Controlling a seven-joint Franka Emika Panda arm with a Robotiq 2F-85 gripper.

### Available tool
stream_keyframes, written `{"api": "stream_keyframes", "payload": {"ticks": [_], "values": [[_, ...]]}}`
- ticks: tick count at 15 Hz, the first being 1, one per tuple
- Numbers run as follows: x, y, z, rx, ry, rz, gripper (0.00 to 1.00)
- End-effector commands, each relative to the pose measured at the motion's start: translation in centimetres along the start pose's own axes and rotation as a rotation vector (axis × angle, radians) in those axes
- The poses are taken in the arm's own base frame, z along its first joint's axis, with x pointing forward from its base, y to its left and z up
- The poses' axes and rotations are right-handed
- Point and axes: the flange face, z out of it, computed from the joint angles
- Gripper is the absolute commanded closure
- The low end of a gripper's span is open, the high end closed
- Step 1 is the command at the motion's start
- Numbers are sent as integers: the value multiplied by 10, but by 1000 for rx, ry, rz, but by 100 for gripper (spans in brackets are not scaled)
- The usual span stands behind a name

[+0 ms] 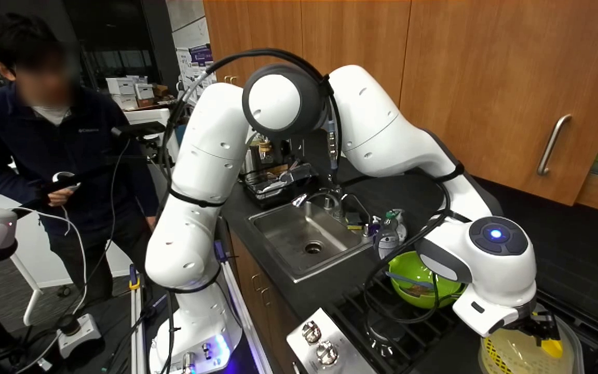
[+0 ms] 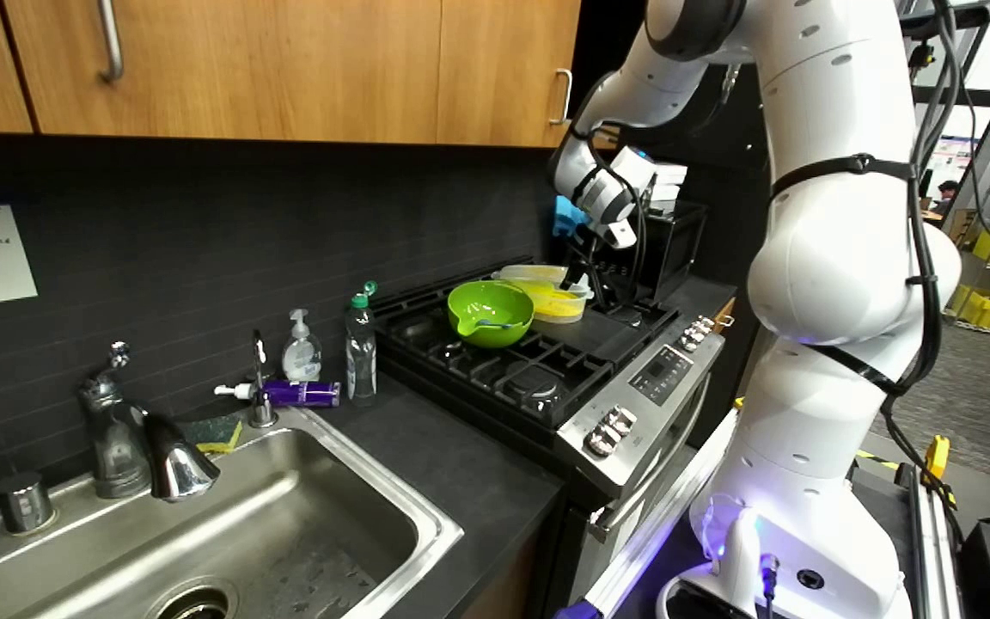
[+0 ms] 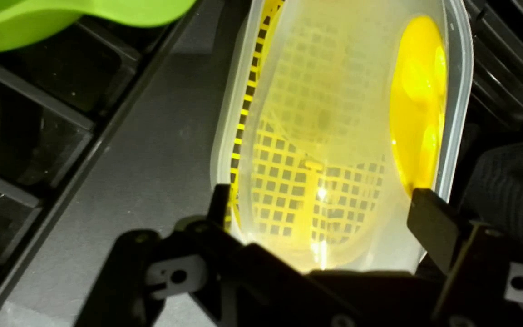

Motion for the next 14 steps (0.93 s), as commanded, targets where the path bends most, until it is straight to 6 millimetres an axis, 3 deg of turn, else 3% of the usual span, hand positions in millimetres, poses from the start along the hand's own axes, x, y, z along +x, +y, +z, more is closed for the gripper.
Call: {"api": "stream_keyframes", "payload": {"ticks": [1,6,8,14], "values": [[0,-9,7,5,-7,21,0],[4,-17,11,12,-2,18,0],[5,-19,11,13,-1,16,26],[0,-27,8,26,-10,8,38]]}}
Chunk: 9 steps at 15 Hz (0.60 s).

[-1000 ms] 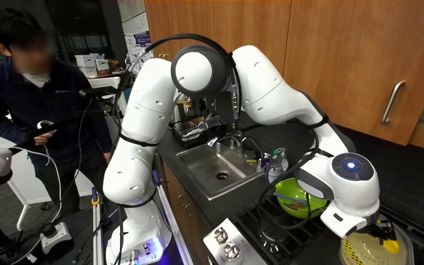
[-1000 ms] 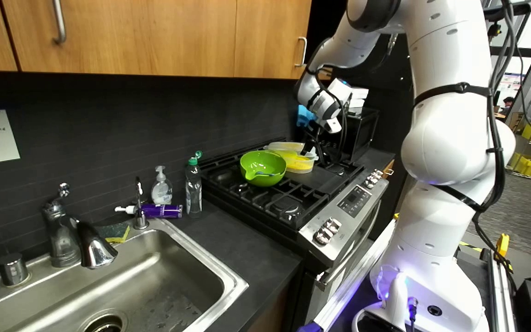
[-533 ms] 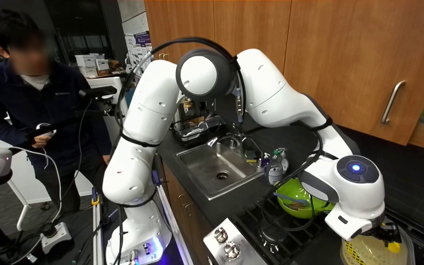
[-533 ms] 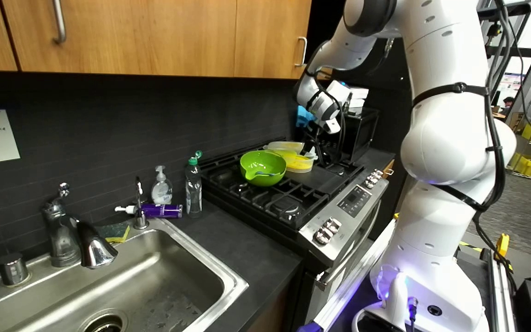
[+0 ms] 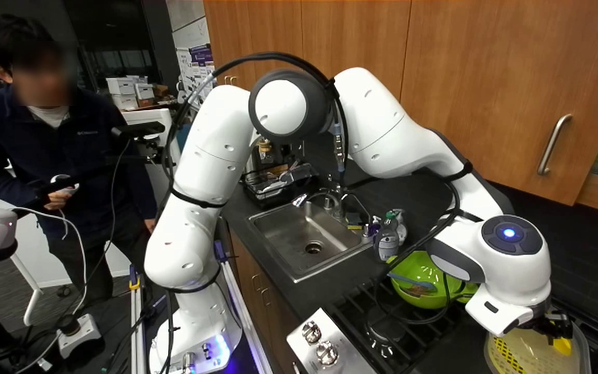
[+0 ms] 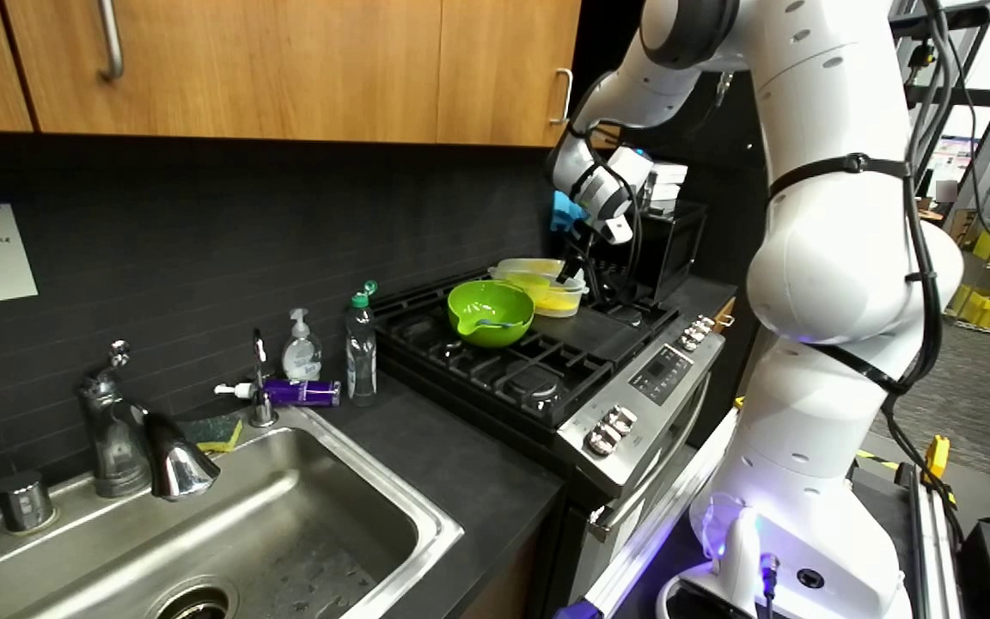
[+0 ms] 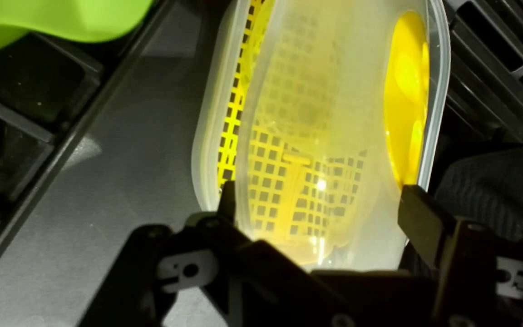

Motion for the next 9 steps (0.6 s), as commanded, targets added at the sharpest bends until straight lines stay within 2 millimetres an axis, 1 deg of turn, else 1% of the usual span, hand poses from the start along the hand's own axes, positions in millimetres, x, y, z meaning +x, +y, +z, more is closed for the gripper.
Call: {"api": "stream_keyframes", "payload": {"ticks": [1,5,9], "values": [[5,-7,4,6,2,16,39],[4,-9,4,15,0,11,43],[3,-11,-4,34,0,6,47]]}}
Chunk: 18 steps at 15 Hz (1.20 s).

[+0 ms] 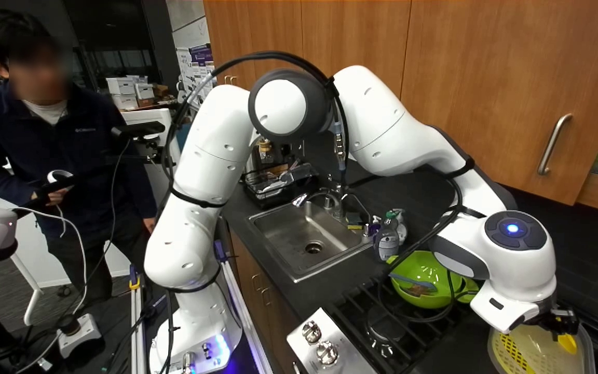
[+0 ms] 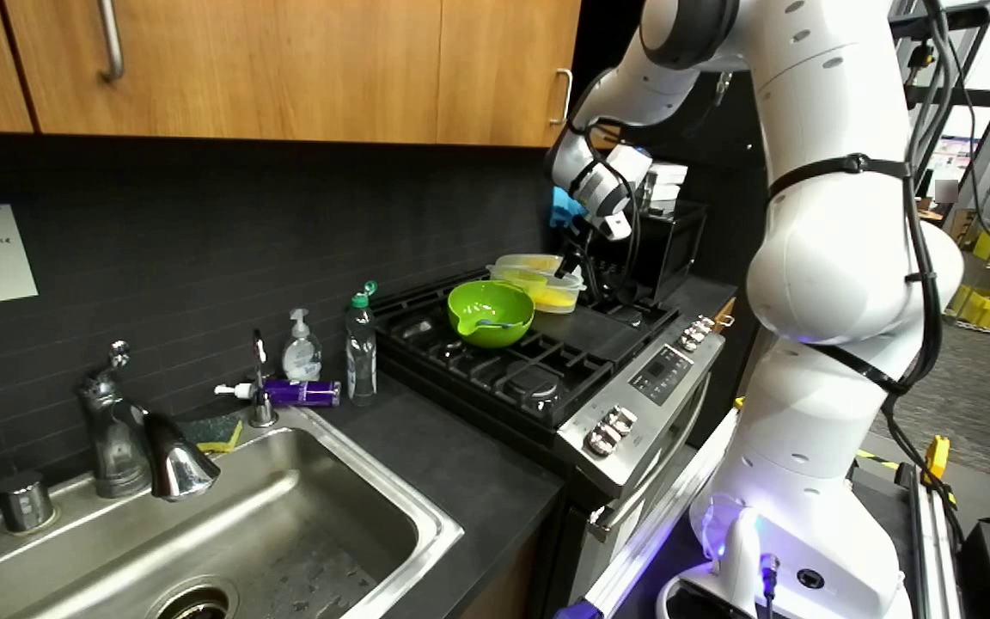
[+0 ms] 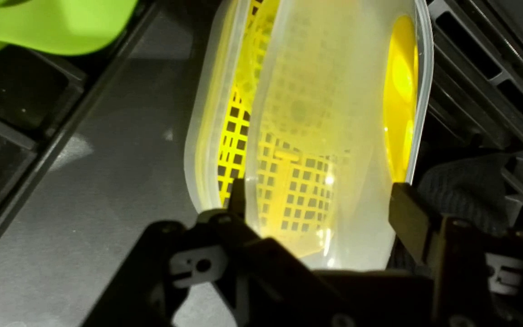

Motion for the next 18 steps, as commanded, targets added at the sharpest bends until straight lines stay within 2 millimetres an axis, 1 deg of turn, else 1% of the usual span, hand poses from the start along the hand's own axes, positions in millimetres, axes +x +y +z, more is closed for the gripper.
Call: {"api": "stream_keyframes", "payload": {"ticks": [1,5,7,15,17,18], "values": [[7,-2,-1,20,6,13,47],[6,-1,-12,45,4,16,51],[5,0,-20,65,5,19,55],[11,9,-41,149,13,37,67],[12,11,-47,174,29,39,76],[13,12,-49,184,36,40,77]]}}
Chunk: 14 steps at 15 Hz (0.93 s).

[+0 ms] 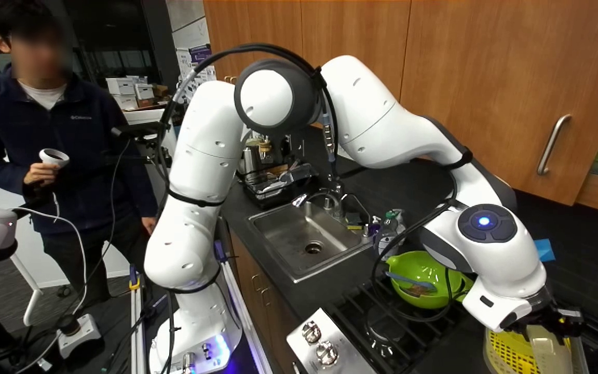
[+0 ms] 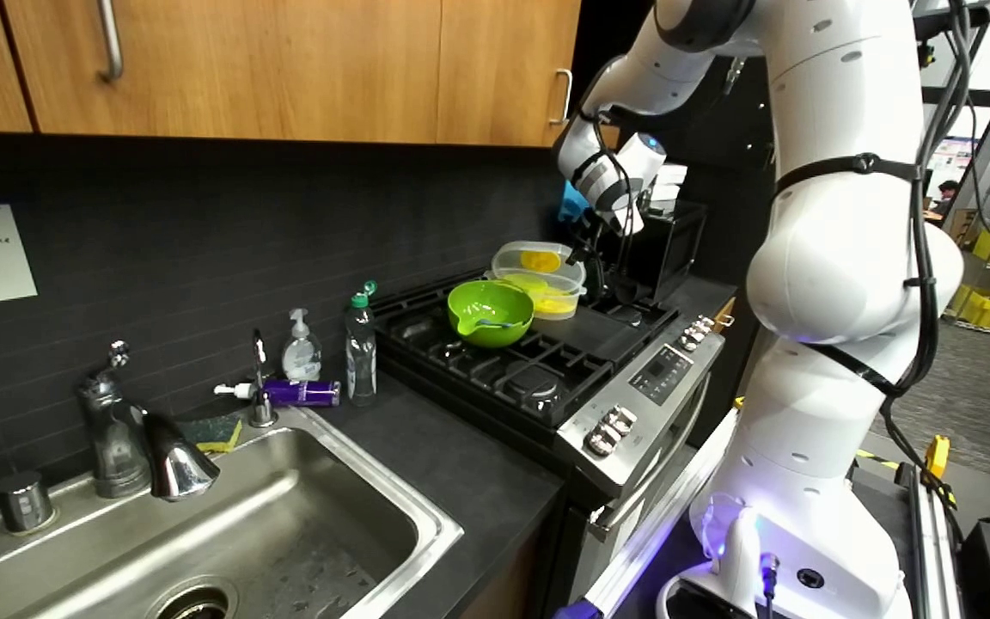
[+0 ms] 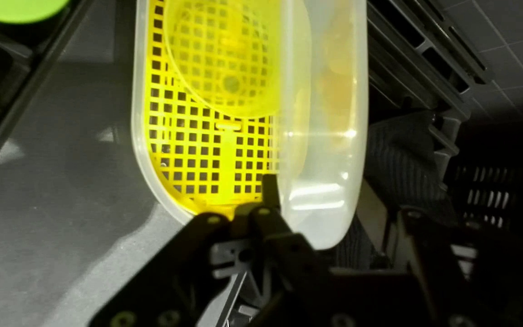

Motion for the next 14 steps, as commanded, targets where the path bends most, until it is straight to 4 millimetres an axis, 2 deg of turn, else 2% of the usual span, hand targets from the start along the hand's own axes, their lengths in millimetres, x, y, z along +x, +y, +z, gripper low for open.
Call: {"api": "stream_keyframes", "payload": {"ticks": [1,10,13,14], "values": [[2,5,-20,47,13,4,79],[0,4,-40,121,42,26,88],[-4,1,-45,143,47,31,95],[-5,0,-47,151,49,32,93]]}}
